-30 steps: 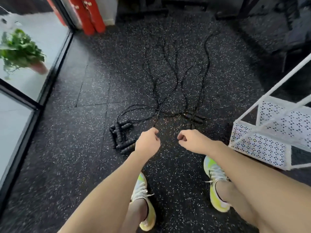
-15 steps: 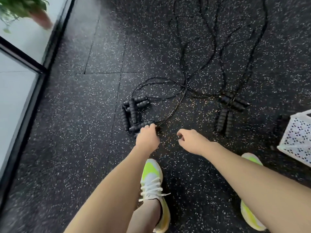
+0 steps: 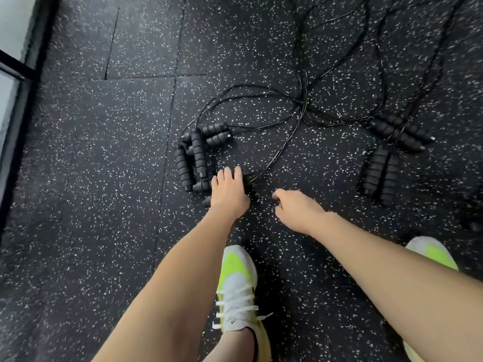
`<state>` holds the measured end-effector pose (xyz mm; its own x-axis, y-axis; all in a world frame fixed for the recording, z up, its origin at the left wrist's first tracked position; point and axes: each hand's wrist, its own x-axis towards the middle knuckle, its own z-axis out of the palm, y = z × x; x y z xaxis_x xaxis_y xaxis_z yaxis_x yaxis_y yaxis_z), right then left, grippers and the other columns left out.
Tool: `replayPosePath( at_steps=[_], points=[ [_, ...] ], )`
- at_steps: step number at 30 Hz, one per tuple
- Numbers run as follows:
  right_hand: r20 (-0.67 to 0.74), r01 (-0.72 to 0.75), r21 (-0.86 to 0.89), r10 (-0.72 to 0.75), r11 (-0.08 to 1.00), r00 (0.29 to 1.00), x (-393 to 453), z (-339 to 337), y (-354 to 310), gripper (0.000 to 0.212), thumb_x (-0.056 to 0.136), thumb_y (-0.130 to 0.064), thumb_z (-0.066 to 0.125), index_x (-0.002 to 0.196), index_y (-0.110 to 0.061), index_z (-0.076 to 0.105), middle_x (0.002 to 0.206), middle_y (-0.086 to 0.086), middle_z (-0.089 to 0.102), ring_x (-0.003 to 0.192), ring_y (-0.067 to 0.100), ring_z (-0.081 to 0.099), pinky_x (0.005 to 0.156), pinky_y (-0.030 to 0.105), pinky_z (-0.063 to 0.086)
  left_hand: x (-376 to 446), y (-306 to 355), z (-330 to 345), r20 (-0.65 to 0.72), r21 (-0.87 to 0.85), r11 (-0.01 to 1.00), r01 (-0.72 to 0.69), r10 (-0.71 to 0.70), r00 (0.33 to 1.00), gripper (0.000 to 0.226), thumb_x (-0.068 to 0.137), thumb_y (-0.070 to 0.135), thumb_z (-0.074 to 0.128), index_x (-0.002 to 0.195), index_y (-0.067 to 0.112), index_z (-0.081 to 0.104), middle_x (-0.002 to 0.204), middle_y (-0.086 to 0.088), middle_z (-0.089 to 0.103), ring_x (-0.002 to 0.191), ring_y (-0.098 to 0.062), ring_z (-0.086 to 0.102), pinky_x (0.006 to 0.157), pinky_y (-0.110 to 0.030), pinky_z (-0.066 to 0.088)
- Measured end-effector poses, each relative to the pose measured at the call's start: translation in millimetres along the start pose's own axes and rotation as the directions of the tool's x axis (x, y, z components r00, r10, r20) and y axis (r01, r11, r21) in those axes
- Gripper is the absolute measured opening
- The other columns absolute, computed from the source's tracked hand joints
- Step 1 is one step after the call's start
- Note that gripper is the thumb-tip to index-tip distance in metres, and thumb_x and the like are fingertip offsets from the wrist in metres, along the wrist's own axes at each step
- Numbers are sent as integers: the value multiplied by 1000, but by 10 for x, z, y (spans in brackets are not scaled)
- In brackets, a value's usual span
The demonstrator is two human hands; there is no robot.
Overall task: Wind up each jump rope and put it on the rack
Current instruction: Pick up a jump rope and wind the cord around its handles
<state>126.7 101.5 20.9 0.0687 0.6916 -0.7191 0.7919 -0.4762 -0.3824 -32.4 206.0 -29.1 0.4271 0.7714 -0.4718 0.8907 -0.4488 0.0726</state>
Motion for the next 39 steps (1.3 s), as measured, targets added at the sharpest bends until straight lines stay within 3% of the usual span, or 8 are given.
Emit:
replayPosePath(
  at_steps=[2,5,10,18,25,30,33,39],
  points=[
    [6,-11,7,11,1000,1000,27,22,-4,41,105,-24,39,146,-21,42,133,2,57,110,23,57,89,39,50,36,-3,-6,-61,-45,999,-27,24,998,77,90,41,62,152,11,29,144,-12,44,135,-34,40,115,-46,33],
    [17,-21,28,21,999,1000,63,43,-14,41,104,-23,39,145,-22,42,132,2,59,109,23,59,91,41,52,98,-31,-19,-23,29,998,-62,63,998,87,86,53,69,153,12,29,140,-10,49,131,-34,45,114,-46,35],
    [27,-14,57,12,998,1000,72,79,-20,41,104,-25,40,144,-22,43,128,0,59,105,22,60,92,44,53,174,-73,12,33,148,989,-6,1,999,63,87,33,74,136,10,43,131,-11,54,122,-32,51,102,-41,42],
    [-40,-4,-1,4,1000,999,-156,-142,18,41,103,-24,42,144,-20,41,123,0,58,105,23,59,90,45,53,-139,258,-180,-38,60,993,-99,101,994,52,80,40,74,115,16,45,115,-6,58,108,-31,57,89,-43,44],
    [-179,-50,-15,47,999,983,-771,-676,61,81,99,-8,49,159,-37,3,117,2,54,85,21,61,76,43,55,-916,783,-745,-121,-54,953,-298,290,949,46,78,43,68,111,18,46,106,-1,61,99,-28,61,79,-38,43],
    [-189,1,-35,-8,999,982,-1377,-977,136,57,101,-15,51,153,-28,31,134,6,49,101,27,61,86,45,53,-1443,927,-1285,-250,-126,903,-412,373,893,52,75,42,70,117,17,53,103,0,63,98,-27,61,81,-36,44],
    [-290,13,-2,-13,1000,957,-1716,-1126,111,48,100,-14,52,146,-20,39,133,8,55,105,29,61,90,43,53,-1780,1048,-1604,-315,-162,874,-458,394,863,55,75,41,73,121,16,56,105,-1,65,98,-27,62,87,-40,51],
    [-561,56,156,42,986,827,-2394,-1364,-35,30,100,-6,47,119,-17,66,110,10,69,95,28,64,81,35,49,-2368,1379,-2252,-367,-406,838,-364,216,905,49,83,31,72,124,21,48,113,3,58,100,-20,55,84,-35,47]
  ],
)
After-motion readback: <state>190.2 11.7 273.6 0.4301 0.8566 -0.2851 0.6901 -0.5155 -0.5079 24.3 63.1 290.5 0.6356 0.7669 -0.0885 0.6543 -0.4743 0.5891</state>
